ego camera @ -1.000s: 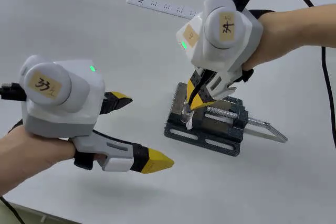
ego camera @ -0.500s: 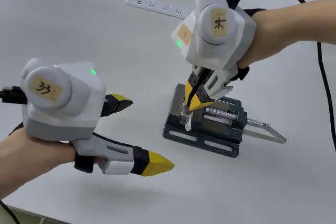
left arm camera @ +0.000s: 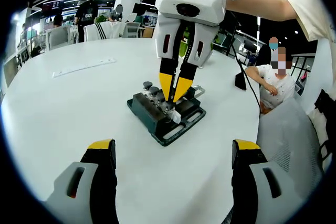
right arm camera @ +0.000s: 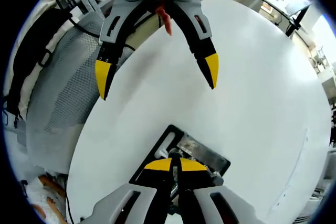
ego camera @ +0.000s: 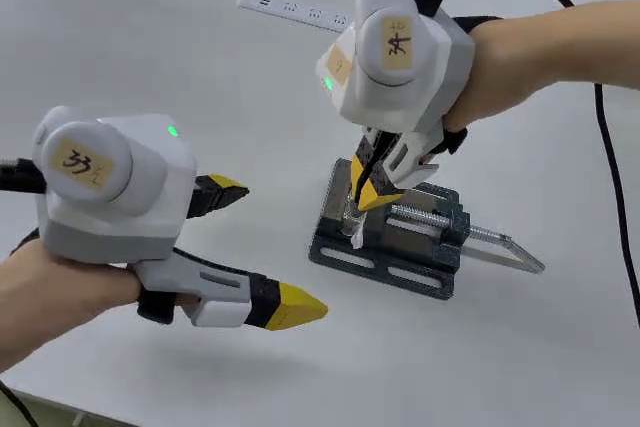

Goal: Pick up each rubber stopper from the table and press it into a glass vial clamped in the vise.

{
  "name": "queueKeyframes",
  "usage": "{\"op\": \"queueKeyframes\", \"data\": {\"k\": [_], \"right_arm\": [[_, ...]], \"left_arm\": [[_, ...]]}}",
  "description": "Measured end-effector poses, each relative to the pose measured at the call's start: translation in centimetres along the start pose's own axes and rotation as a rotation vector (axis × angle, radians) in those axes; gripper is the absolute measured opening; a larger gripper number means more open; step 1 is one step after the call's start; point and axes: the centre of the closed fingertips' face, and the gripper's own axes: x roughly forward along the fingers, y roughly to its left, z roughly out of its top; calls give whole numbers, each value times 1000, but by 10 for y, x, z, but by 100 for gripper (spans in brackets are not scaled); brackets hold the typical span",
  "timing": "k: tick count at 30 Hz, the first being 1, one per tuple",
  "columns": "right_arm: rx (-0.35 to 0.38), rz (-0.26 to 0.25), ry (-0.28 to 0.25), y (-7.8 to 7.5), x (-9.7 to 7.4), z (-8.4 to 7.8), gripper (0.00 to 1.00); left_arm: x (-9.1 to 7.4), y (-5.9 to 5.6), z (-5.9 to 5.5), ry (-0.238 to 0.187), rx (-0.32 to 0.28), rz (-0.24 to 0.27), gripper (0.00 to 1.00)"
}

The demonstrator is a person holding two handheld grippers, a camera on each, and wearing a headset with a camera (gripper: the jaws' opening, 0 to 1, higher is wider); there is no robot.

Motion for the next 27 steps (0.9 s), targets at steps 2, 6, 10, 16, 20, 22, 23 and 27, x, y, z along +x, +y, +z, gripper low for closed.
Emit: {"op": "queueKeyframes", "data": {"k": [2,6,10,16,20,22,23,27], "right_arm": [[3,-4,7,-1,1,-1,0],[17,-6,13,0,1,1,0],[16,-10,27,1,1,-1,0],[19,2,58,3,2,0,0],[22,0,66,3,2,-2,0],[46,-6,60,4,2,-1,0],[35,-14,59,5,2,-2,0],[58,-15,48,2,2,0,0]], "left_arm": [[0,0,0,0,-1,0,90],[0,0,1,-3,-2,1,90],[1,0,2,-2,0,-1,90],[1,0,3,-5,-1,1,90],[1,0,3,-8,-4,3,90],[1,0,1,-5,-7,2,90],[1,0,0,-3,-6,3,90],[2,-1,-1,0,-8,1,90]]}}
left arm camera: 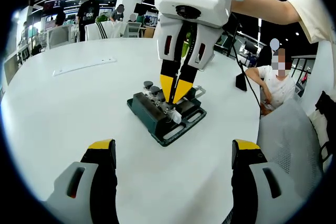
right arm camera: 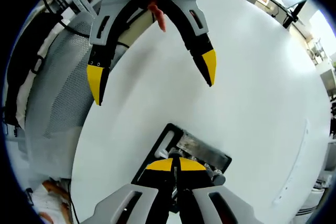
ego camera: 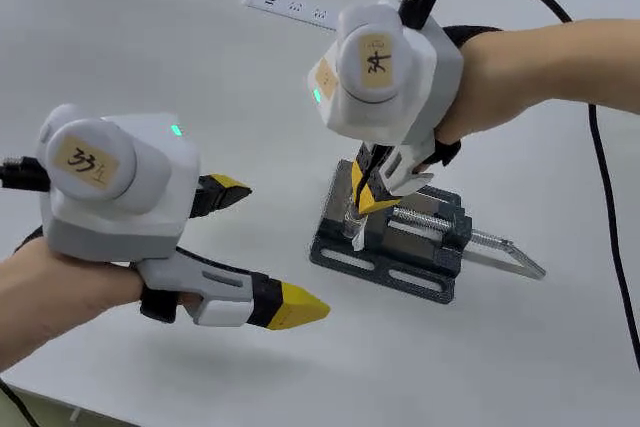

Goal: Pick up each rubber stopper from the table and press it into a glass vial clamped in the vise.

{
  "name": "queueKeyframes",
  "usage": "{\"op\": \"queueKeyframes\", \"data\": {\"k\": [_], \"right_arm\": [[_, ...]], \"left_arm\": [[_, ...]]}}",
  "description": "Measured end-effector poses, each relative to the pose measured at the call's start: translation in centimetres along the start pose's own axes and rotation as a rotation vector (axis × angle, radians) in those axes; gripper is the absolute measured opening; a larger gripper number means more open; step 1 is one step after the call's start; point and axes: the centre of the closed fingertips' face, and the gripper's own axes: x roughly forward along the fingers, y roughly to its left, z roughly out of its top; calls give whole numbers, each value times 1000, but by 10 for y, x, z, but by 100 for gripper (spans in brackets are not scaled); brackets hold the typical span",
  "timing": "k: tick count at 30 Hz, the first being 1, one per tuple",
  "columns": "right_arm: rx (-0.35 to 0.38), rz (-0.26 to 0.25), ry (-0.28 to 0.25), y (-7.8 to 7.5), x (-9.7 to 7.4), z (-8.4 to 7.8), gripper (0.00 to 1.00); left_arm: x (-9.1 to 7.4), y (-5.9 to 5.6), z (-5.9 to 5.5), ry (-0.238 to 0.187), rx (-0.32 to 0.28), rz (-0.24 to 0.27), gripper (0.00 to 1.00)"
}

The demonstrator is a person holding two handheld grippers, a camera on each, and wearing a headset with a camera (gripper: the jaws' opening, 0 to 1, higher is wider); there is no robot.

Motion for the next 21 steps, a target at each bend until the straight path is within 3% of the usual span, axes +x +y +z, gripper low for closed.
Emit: {"op": "queueKeyframes", "data": {"k": [6,14,21], "right_arm": [[14,-16,-17,-1,1,1,0],[-29,-27,63,0,2,2,0],[-10,-29,76,-2,3,2,0]], "left_arm": [[0,1,1,-5,1,-3,90],[1,3,4,-9,6,-3,90],[-2,5,5,-13,5,4,90]]}}
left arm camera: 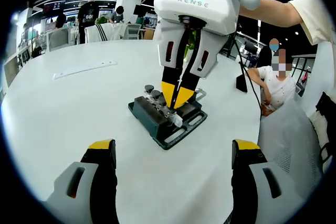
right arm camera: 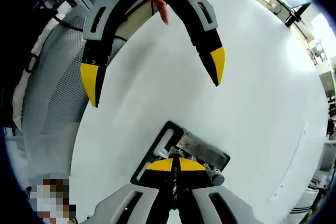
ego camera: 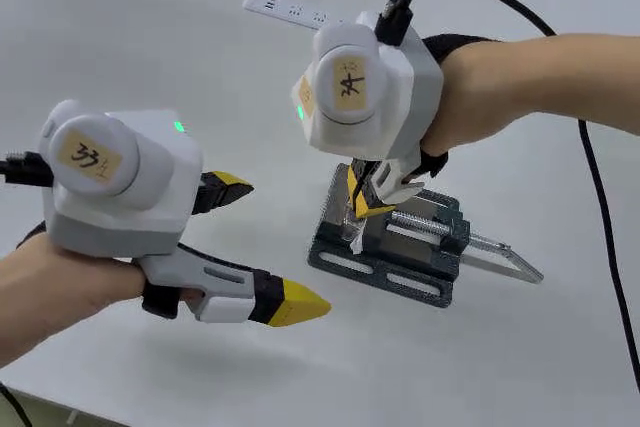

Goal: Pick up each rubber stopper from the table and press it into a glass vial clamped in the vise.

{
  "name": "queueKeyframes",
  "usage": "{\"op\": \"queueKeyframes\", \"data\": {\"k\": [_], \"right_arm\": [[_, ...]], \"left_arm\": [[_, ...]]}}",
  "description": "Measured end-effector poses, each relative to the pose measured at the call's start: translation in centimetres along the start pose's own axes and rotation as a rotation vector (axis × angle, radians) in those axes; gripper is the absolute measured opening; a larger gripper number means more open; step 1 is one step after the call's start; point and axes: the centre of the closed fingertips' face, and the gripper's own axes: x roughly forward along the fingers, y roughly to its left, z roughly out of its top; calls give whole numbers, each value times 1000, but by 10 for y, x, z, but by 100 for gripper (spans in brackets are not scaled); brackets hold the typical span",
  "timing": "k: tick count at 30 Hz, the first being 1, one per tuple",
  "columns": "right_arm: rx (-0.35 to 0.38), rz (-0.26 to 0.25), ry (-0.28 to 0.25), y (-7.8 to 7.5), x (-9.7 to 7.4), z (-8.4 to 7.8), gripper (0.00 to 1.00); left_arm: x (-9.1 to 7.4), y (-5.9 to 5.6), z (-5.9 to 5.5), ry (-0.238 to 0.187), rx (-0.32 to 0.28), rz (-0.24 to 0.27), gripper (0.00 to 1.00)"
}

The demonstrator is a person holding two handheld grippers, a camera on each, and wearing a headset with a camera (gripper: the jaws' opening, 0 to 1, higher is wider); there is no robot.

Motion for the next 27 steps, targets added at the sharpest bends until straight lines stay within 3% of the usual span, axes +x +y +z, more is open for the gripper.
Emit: {"op": "queueKeyframes", "data": {"k": [7,27], "right_arm": [[13,-16,6,0,1,0,0],[75,-15,-65,1,-4,-4,0]], "left_arm": [[-1,0,2,-4,1,7,90],[-15,6,23,-29,22,48,91]]}}
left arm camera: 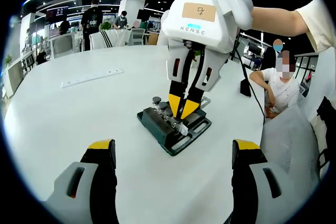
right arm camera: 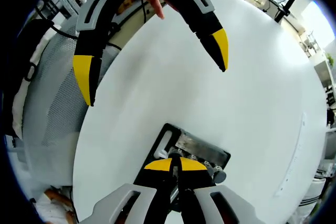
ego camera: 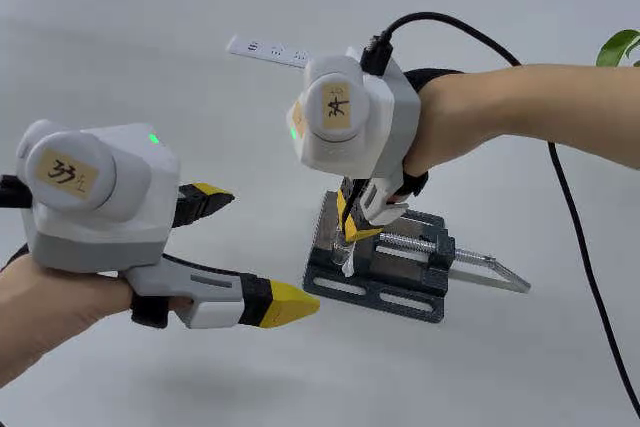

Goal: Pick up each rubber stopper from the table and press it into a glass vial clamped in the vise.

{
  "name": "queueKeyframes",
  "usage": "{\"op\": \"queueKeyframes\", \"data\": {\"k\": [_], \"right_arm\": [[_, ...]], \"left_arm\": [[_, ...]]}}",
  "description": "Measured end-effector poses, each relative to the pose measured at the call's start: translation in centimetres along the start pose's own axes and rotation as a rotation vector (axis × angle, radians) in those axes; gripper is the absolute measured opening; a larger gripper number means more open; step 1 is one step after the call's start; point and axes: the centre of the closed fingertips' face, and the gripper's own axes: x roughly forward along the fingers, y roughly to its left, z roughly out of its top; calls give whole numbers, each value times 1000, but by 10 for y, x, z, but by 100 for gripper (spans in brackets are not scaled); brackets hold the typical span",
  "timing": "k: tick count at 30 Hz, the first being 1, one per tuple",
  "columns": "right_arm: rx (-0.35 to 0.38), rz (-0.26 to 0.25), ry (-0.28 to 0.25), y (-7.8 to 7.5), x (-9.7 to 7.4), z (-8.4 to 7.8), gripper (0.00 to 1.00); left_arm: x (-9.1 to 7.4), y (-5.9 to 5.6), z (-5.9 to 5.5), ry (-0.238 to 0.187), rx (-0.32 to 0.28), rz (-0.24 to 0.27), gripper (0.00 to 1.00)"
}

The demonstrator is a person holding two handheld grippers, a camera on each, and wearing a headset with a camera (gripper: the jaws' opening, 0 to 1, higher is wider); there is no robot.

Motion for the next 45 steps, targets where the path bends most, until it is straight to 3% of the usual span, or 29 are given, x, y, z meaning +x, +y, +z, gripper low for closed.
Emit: {"op": "queueKeyframes", "data": {"k": [16,19,22,27,33,38,45], "right_arm": [[-31,-17,-15,-5,-1,2,0],[-20,-27,-25,-6,-2,-1,9],[15,-42,-75,-4,-5,-2,12],[150,-55,-225,-2,-13,6,24],[215,-91,-296,2,-20,-5,42],[296,-140,-395,4,-22,-7,64],[413,-219,-506,11,-29,-16,84]], "left_arm": [[-7,8,0,-8,-8,25,91],[-7,9,0,-8,-11,28,91],[-7,10,-1,-6,-12,30,91],[-8,10,0,-10,-13,31,92],[-7,9,1,-9,-1,27,94],[-7,8,2,-10,6,23,95],[-7,8,4,-13,20,23,98]]}}
